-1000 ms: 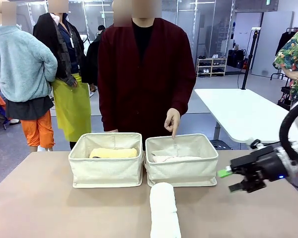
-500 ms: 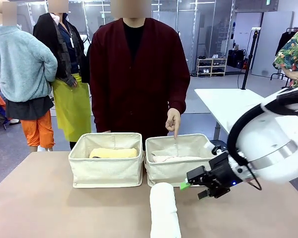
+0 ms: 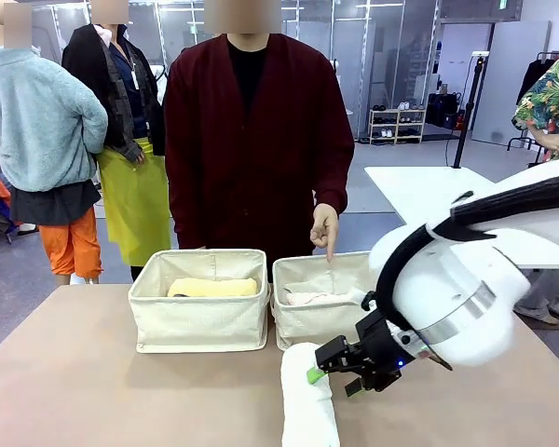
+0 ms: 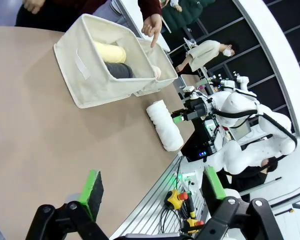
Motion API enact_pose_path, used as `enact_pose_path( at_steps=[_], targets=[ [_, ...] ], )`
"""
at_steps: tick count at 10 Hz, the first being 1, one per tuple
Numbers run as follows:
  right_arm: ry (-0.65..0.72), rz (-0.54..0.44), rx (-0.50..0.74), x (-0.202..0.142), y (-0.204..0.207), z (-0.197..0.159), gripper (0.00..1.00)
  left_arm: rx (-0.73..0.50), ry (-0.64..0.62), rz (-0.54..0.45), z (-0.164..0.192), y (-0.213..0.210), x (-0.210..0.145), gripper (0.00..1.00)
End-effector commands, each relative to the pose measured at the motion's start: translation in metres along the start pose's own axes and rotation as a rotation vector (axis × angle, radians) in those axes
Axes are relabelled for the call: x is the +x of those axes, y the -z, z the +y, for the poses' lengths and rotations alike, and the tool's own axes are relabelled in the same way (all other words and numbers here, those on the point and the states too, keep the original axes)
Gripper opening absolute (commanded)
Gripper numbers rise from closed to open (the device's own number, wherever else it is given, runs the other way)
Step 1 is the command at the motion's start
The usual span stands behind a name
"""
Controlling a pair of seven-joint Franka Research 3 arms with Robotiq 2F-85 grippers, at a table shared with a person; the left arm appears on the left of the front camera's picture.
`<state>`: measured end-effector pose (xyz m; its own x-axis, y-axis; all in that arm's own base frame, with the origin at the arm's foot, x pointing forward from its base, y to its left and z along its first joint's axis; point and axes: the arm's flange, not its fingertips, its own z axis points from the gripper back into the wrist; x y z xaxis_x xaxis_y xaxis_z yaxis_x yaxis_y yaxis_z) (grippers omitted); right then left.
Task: Divide the towels into two baskets.
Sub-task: Pick up one hotel-folded towel from the bottom of the table and place it in the Fabric basket indicated by the person.
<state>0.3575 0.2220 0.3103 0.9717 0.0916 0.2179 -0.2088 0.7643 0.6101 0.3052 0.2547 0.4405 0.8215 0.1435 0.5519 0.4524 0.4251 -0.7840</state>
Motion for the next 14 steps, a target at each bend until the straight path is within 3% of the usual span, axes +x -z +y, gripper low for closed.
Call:
enact_pose_path(
  at_steps=[1, 6, 7, 8, 9, 10, 13, 14],
  targets=[
    [0.019, -0.002, -0.026, 0.008, 0.018, 0.011, 1.00, 0.000, 0.006, 0.012, -0.005, -0.004, -0.003, 1.00],
    [0.007, 0.029, 0.003, 0.014, 0.046, 0.025, 1.00, 0.000, 0.006, 0.012, -0.005, -0.004, -0.003, 1.00],
    [-0.009, 0.038, 0.009, 0.014, 0.049, 0.028, 0.80, 0.000, 0.006, 0.012, -0.005, -0.004, -0.003, 1.00],
    [-0.023, 0.047, 0.029, 0.013, 0.053, 0.030, 0.54, 0.000, 0.006, 0.012, -0.005, -0.004, -0.003, 1.00],
    [-0.028, 0.044, 0.044, 0.014, 0.054, 0.031, 0.41, 0.000, 0.006, 0.012, -0.005, -0.004, -0.003, 1.00],
    [-0.029, 0.047, 0.045, 0.014, 0.055, 0.031, 0.00, 0.000, 0.006, 0.012, -0.005, -0.004, -0.003, 1.00],
    [-0.034, 0.053, 0.050, 0.013, 0.049, 0.032, 0.04, 0.000, 0.006, 0.012, -0.005, -0.004, -0.003, 1.00],
    [-0.040, 0.046, 0.054, 0.012, 0.044, 0.035, 0.00, 0.000, 0.006, 0.012, -0.005, -0.004, -0.003, 1.00]
  ],
)
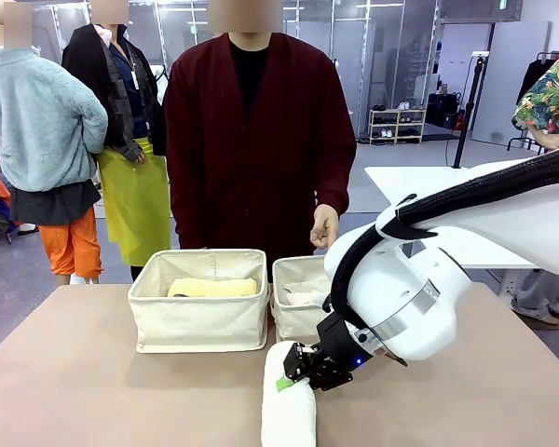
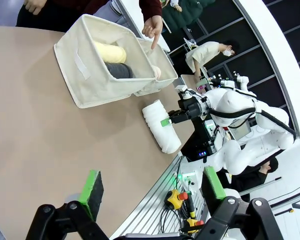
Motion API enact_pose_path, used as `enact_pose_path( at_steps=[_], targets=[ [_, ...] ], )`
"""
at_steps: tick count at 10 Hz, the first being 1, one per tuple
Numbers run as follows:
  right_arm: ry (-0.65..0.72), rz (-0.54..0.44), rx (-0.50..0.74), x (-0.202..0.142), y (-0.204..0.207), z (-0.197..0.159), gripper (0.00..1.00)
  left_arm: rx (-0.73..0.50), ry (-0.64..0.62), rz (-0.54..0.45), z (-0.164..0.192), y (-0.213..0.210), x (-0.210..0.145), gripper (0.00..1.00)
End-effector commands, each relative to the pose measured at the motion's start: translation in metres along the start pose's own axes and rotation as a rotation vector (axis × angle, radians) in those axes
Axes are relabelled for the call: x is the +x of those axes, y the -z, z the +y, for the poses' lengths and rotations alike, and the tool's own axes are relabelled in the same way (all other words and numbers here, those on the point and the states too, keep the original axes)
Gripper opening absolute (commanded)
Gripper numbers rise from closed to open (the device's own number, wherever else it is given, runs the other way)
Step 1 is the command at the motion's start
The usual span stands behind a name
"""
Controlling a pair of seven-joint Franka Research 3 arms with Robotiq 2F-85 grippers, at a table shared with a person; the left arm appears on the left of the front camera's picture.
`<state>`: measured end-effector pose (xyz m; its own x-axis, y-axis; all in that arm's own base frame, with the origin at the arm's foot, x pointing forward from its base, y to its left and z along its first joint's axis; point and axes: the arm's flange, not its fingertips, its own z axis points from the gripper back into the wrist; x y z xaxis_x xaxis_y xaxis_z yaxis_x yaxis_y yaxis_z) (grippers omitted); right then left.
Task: Divide the towels into two baskets.
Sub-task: Pick up one hotel-folded towel from the bottom of the table and place it in the Fabric basket indicated by the person.
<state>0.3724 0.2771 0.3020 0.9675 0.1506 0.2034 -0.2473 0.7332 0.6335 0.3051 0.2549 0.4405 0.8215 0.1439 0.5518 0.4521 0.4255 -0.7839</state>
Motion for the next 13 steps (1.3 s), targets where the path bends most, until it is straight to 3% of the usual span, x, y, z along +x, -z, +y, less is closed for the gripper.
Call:
enact_pose_path(
  at_steps=[1, 4, 7, 9, 11, 13],
  targets=[
    [-0.007, 0.000, -0.002, -0.007, -0.008, 0.005, 0.00, -0.001, 0.006, 0.012, -0.005, -0.003, -0.003, 1.00],
    [-0.146, 0.062, -0.075, -0.016, -0.052, 0.042, 0.00, -0.001, 0.006, 0.012, -0.005, -0.003, -0.003, 1.00],
    [-0.468, 0.092, -0.213, -0.022, -0.089, 0.103, 0.00, -0.001, 0.006, 0.012, -0.005, -0.003, -0.003, 1.00],
    [-0.621, 0.241, -0.406, 0.002, -0.110, 0.122, 0.00, -0.001, 0.006, 0.012, -0.005, -0.003, -0.003, 1.00],
    [-0.816, 0.461, -0.498, 0.015, -0.120, 0.124, 0.00, -0.001, 0.006, 0.012, -0.005, -0.003, -0.003, 1.00],
    [-0.860, 0.539, -0.530, 0.010, -0.123, 0.130, 0.00, -0.001, 0.006, 0.012, -0.005, -0.003, -0.003, 1.00]
  ],
)
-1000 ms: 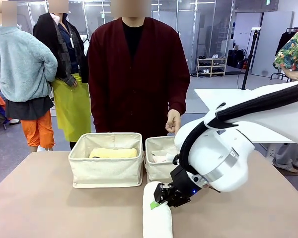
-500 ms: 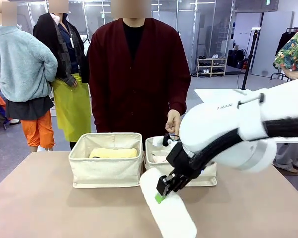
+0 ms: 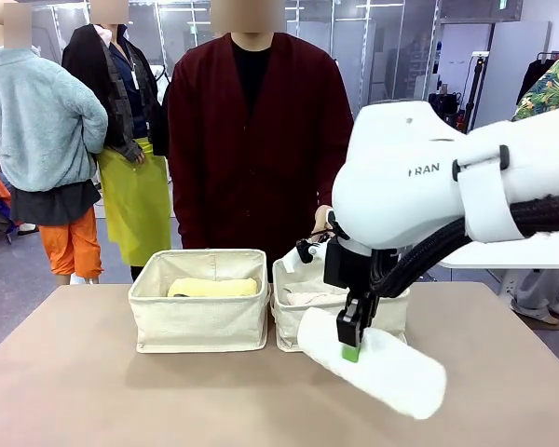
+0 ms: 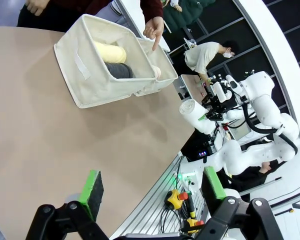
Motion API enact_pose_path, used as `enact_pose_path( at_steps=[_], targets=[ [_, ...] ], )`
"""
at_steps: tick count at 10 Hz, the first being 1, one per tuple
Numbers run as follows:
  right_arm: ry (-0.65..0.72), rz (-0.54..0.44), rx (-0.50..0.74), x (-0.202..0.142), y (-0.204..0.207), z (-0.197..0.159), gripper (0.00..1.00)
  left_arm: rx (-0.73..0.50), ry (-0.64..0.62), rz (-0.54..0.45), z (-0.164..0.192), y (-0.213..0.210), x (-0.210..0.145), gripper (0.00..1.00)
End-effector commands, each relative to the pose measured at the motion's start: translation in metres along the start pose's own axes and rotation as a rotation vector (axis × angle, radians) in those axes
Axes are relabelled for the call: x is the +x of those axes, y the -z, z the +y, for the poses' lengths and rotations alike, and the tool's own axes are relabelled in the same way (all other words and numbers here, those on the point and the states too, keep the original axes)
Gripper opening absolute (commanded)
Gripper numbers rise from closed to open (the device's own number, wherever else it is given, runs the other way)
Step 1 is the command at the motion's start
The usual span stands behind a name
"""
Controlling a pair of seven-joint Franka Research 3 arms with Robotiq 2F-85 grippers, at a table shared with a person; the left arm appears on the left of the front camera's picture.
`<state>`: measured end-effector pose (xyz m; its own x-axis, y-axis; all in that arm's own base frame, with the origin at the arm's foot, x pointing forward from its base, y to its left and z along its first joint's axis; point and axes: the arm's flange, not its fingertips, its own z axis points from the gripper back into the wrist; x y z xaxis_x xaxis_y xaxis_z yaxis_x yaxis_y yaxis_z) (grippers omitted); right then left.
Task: Divide the towels into two baskets.
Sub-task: Pick up one hotel-folded towel from the bottom of the table and place it in the Fabric basket indicated by the person.
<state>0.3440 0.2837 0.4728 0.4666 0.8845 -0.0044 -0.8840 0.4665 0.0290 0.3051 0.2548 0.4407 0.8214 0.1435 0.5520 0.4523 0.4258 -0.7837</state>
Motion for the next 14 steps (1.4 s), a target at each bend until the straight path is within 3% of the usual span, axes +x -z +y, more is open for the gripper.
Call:
enact_pose_path(
  at_steps=[1, 2, 4, 5, 6, 7, 8, 10, 12, 14],
  targets=[
    [-0.045, -0.045, 0.021, 0.003, -0.001, 0.007, 0.00, -0.001, 0.006, 0.012, -0.005, -0.003, -0.003, 1.00],
    [0.000, 0.000, 0.000, 0.000, 0.000, 0.000, 0.00, -0.001, 0.006, 0.012, -0.005, -0.003, -0.003, 1.00],
    [0.000, 0.000, 0.000, 0.000, 0.000, 0.000, 0.00, -0.001, 0.006, 0.012, -0.005, -0.003, -0.003, 1.00],
    [-0.023, 0.004, 0.003, 0.002, -0.001, 0.001, 0.32, -0.001, 0.006, 0.012, -0.005, -0.003, -0.003, 1.00],
    [-0.062, -0.022, 0.027, -0.002, 0.000, -0.008, 0.32, -0.001, 0.006, 0.012, -0.005, -0.003, -0.003, 1.00],
    [-0.209, -0.035, -0.095, 0.000, -0.009, -0.010, 0.32, -0.001, 0.006, 0.012, -0.005, -0.003, -0.003, 1.00],
    [-0.304, -0.028, -0.136, 0.008, -0.022, -0.019, 0.32, -0.001, 0.006, 0.012, -0.005, -0.003, -0.003, 1.00],
    [-0.531, 0.089, -0.252, 0.026, -0.051, -0.046, 0.32, -0.001, 0.006, 0.012, -0.005, -0.003, -0.003, 1.00],
    [-0.601, 0.075, -0.272, 0.048, -0.072, -0.084, 0.32, -0.001, 0.006, 0.012, -0.005, -0.003, -0.003, 1.00],
    [-0.608, -0.011, -0.218, 0.078, -0.082, -0.127, 0.32, -0.001, 0.006, 0.012, -0.005, -0.003, -0.003, 1.00]
  ],
)
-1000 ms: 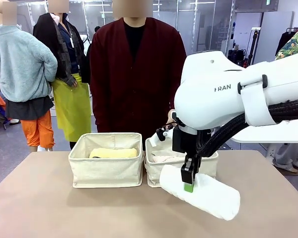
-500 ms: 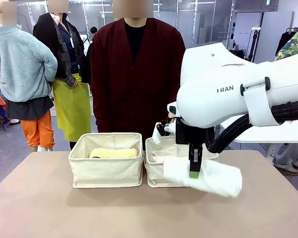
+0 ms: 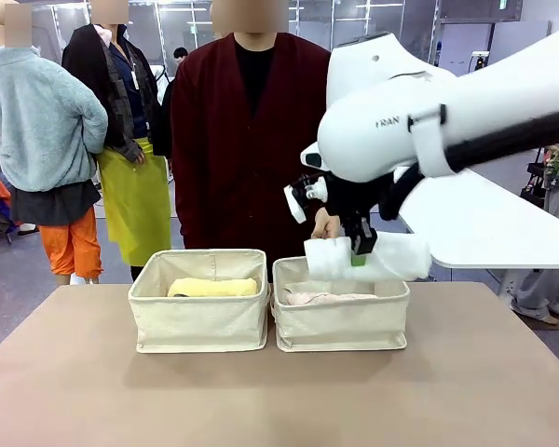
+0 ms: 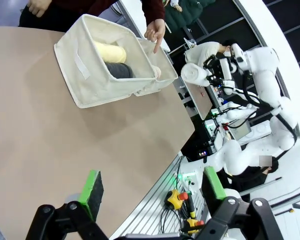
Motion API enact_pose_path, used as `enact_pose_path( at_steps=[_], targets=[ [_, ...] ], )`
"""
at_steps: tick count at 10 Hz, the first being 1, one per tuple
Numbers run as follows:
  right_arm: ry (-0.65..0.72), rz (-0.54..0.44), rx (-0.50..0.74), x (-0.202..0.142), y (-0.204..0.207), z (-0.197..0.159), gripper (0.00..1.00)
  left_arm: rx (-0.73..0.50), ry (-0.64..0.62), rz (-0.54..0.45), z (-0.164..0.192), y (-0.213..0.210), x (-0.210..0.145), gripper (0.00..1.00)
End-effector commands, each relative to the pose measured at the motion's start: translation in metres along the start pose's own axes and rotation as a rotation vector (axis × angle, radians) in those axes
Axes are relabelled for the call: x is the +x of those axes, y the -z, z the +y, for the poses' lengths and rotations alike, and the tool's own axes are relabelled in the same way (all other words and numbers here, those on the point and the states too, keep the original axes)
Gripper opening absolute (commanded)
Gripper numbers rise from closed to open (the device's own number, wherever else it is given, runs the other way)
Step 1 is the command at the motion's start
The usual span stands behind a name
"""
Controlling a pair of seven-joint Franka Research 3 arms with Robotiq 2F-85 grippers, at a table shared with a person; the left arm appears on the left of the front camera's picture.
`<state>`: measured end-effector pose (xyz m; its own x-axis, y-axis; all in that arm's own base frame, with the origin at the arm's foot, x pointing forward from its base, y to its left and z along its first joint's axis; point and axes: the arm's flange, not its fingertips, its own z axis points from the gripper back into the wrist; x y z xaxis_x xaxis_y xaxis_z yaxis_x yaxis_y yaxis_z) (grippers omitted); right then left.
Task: Divide the towels into two baskets.
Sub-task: Pick up one hotel-folded towel from the bottom of the table and place it in the Fabric basket indicated by the person.
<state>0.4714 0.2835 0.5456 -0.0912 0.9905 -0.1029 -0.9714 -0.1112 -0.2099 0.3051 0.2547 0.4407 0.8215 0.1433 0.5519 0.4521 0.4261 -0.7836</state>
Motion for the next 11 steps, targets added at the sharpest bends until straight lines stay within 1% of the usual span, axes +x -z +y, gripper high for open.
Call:
enact_pose_path(
  at_steps=[1, 3, 4, 8, 10, 11],
  targets=[
    [-0.016, -0.071, 0.035, 0.009, 0.008, -0.050, 0.32, -0.002, 0.006, 0.011, -0.004, -0.004, -0.003, 1.00],
    [-0.012, -0.046, 0.055, 0.007, 0.036, -0.090, 0.32, -0.002, 0.006, 0.011, -0.004, -0.004, -0.003, 1.00],
    [-0.017, -0.058, 0.080, 0.004, 0.054, -0.105, 0.32, -0.002, 0.006, 0.011, -0.004, -0.004, -0.003, 1.00],
    [0.009, -0.077, 0.141, 0.002, 0.104, -0.127, 0.32, -0.002, 0.006, 0.011, -0.004, -0.004, -0.003, 1.00],
    [0.020, -0.065, 0.156, 0.001, 0.117, -0.130, 0.32, -0.002, 0.006, 0.011, -0.004, -0.004, -0.003, 1.00],
    [0.026, -0.076, 0.165, 0.001, 0.119, -0.130, 0.39, -0.002, 0.006, 0.011, -0.004, -0.004, -0.003, 1.00]
  ],
)
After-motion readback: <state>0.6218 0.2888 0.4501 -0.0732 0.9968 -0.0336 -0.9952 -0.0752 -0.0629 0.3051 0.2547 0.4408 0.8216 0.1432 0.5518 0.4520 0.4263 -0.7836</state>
